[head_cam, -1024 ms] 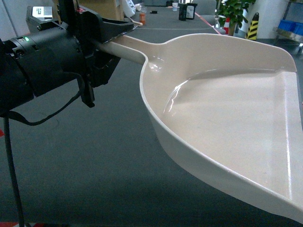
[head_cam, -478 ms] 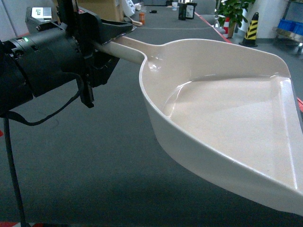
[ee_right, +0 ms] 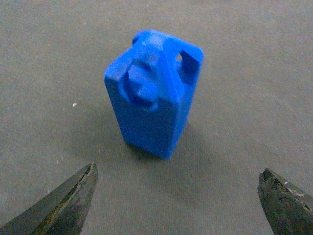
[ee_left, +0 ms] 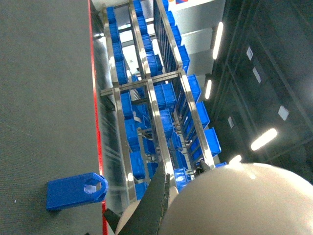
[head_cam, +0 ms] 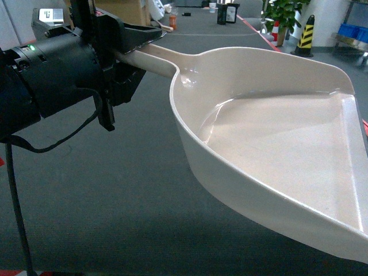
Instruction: Place part in tray to right shelf
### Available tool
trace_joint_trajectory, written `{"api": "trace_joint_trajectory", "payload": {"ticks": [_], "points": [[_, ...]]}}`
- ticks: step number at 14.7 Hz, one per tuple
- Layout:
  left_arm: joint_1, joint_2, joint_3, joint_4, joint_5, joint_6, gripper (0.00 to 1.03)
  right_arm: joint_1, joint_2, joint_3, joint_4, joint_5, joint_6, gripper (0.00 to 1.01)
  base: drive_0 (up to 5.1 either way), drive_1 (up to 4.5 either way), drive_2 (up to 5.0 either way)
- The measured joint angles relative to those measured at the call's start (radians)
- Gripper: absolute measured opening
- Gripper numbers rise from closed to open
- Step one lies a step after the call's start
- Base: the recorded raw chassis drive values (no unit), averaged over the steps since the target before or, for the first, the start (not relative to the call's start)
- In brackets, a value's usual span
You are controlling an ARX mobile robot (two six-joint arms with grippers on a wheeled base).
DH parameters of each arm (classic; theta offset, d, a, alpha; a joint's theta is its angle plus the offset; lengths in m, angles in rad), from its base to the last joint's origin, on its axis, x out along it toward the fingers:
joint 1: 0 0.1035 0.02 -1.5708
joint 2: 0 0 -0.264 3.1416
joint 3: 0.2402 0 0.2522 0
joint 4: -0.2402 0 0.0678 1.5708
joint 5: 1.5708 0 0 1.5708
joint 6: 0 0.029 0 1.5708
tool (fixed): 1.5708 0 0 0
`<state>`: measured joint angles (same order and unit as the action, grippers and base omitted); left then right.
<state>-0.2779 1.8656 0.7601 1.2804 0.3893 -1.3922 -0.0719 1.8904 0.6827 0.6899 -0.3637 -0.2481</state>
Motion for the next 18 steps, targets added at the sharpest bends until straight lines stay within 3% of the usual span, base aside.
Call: {"api": "trace_joint_trajectory", "payload": {"ticks": [3,6,9,10,12,13,14,15,16,18], "points": [[0.007,0.000,0.000,-0.001,-0.022,0.006,0.13,0.066,0.122,0.158,-0.029,0.036,0.020,0.98,0.0,0.00,0.0],[0.018,0.000,0.000,-0.001,-0.068,0.035,0.13,0.126,0.243,0.319,-0.056,0.087,0.074,0.98,0.0,0.00,0.0],[0.024,0.000,0.000,-0.001,-0.075,0.049,0.13,0.150,0.267,0.332,-0.026,0.155,0.111,0.62,0.0,0.00,0.0],[0.023,0.000,0.000,-0.001,-0.069,0.049,0.13,0.145,0.246,0.298,-0.013,0.159,0.125,0.51,0.0,0.00,0.0],[0.011,0.000,0.000,0.000,-0.027,0.030,0.13,0.084,0.116,0.145,-0.003,0.125,0.143,0.47,0.0,0.00,0.0],[-0.004,0.000,0.000,0.000,0.000,0.004,0.13,-0.024,-0.139,-0.014,-0.069,0.083,0.127,0.47,0.0,0.00,0.0],[-0.004,0.000,0.000,0.000,0.003,0.003,0.13,-0.084,-0.282,-0.068,-0.151,0.064,0.113,0.47,0.0,0.00,0.0],[-0.002,0.000,0.000,0.000,0.001,0.002,0.13,-0.130,-0.417,-0.094,-0.231,0.020,0.122,0.47,0.0,0.00,0.0],[-0.002,0.000,0.000,0.000,0.001,0.003,0.13,-0.131,-0.511,-0.095,-0.268,-0.006,0.141,0.47,0.0,0.00,0.0],[-0.002,0.000,0.001,0.000,0.000,0.002,0.13,-0.068,-0.673,-0.086,-0.297,-0.041,0.191,0.47,0.0,0.00,0.0]]}}
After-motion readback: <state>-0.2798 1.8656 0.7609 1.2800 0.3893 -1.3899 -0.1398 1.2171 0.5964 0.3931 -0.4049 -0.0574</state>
